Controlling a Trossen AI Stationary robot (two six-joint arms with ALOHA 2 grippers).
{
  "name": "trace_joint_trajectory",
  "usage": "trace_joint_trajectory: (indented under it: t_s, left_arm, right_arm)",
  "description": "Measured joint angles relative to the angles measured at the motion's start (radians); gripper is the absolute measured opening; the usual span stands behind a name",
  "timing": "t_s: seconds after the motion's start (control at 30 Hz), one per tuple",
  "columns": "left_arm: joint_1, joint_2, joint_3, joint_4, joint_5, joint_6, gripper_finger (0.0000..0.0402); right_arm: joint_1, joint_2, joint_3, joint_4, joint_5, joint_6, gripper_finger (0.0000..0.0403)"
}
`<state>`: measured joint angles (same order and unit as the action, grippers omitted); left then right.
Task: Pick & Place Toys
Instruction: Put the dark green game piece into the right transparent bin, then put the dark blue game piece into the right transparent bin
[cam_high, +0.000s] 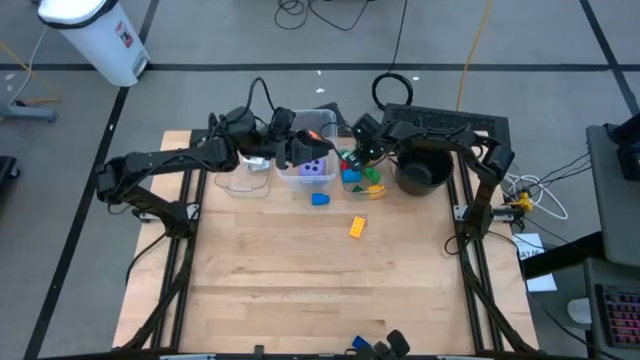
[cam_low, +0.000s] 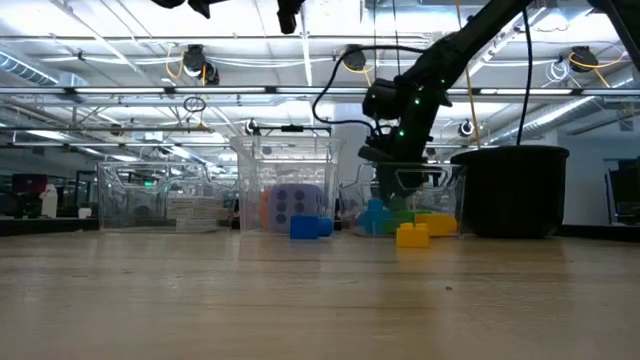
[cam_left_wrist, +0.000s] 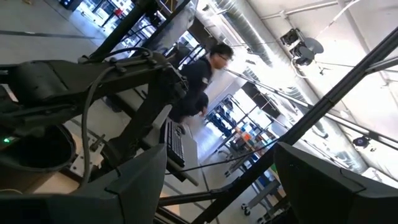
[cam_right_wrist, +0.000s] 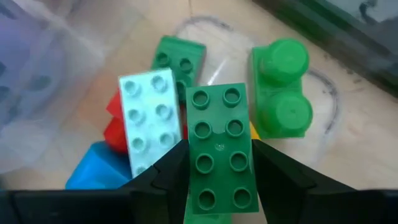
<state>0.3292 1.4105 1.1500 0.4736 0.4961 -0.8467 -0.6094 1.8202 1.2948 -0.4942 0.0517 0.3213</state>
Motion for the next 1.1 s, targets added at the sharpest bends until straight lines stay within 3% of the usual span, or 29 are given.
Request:
trace_joint_trajectory:
  t_s: [0.3,0.53,0.73,0.87,1.1]
  left_arm:
    - [0.0,0.0,0.0,-0.001,-0.009,0.003,0.0303]
    - [-0.009,0.0,0.0,-0.001,-0.008,0.003,0.0303]
    - [-0.066,0.0,0.0,-0.004,0.036,0.008,0.0303]
    - [-0.143,0.0,0.0,-0.029,0.044,0.044,0.0303]
    - [-0.294,0.0,0.0,-0.104,0.0,0.109,0.0303]
  right_arm:
    - [0.0,-0.009,-0.009,0.016,0.03,0.026,0.0199]
    - [0.0,-0.087,-0.009,0.059,0.027,-0.001,0.0241]
    - [0.004,-0.217,-0.009,0.042,0.013,-0.056,0.0257]
    - [0.023,-0.342,-0.012,0.042,-0.087,-0.078,0.0257]
    - [0.131,-0.596,-0.079,0.072,-0.134,-0.078,0.0254]
